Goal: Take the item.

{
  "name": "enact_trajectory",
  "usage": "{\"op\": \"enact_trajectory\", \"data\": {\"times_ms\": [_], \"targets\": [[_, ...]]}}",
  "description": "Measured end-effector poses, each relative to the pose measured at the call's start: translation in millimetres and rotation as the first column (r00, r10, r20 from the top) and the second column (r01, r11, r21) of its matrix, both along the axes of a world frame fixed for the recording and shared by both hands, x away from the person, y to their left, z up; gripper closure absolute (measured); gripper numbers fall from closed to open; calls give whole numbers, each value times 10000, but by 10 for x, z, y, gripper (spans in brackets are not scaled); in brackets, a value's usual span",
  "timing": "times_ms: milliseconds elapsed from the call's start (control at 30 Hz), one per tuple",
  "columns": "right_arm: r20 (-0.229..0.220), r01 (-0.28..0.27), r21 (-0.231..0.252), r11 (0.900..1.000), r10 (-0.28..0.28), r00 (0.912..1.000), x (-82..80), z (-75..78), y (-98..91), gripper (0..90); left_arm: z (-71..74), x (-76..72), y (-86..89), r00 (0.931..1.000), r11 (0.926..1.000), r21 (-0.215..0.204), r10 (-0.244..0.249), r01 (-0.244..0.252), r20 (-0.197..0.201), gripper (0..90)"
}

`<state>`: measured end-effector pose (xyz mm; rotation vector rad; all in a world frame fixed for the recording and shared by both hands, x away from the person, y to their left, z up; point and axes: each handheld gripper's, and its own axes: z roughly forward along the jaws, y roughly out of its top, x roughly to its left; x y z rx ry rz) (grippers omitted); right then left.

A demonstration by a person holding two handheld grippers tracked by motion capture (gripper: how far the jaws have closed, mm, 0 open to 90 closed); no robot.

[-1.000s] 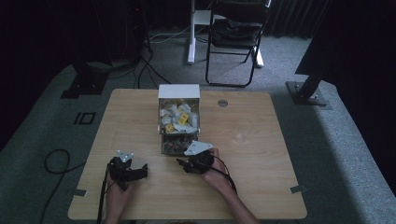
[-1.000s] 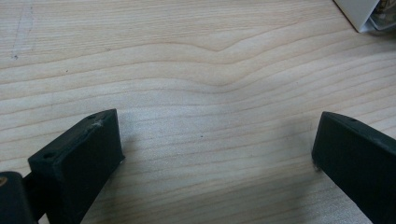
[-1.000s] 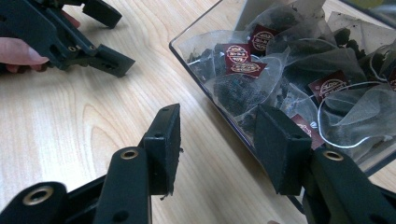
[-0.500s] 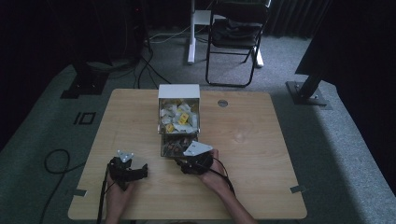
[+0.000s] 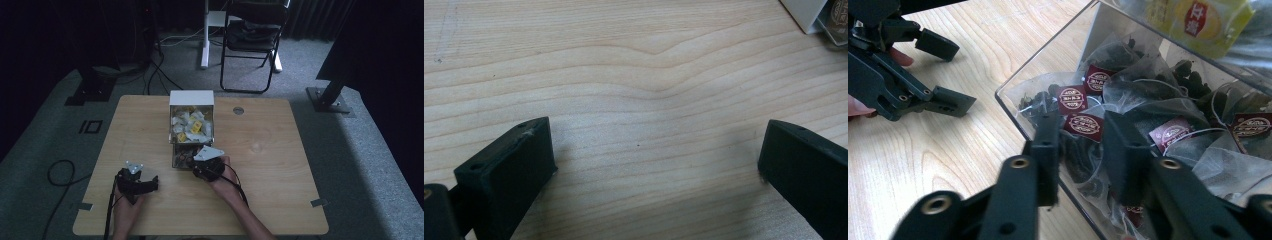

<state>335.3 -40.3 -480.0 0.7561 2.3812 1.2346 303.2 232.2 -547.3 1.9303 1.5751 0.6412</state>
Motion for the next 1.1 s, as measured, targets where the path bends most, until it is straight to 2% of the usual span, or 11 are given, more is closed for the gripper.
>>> {"op": "enact_trajectory", "data": {"times_ms": [233, 433, 1100], "targets": [[-62, 56, 30, 10000, -56, 10000, 10, -2, -4, 842, 0, 0, -1, 10000, 10000, -8, 9, -9, 4, 21], [36, 128, 95, 9999, -128, 9999, 2, 17, -12, 891, 0, 0, -1, 10000, 10000, -6, 9, -9, 8, 21], [318, 133, 375, 9992, -144, 9994, -37, 114, -15, 900, 1, -1, 1, 10000, 10000, 12, -10, 10, -26, 21]]}}
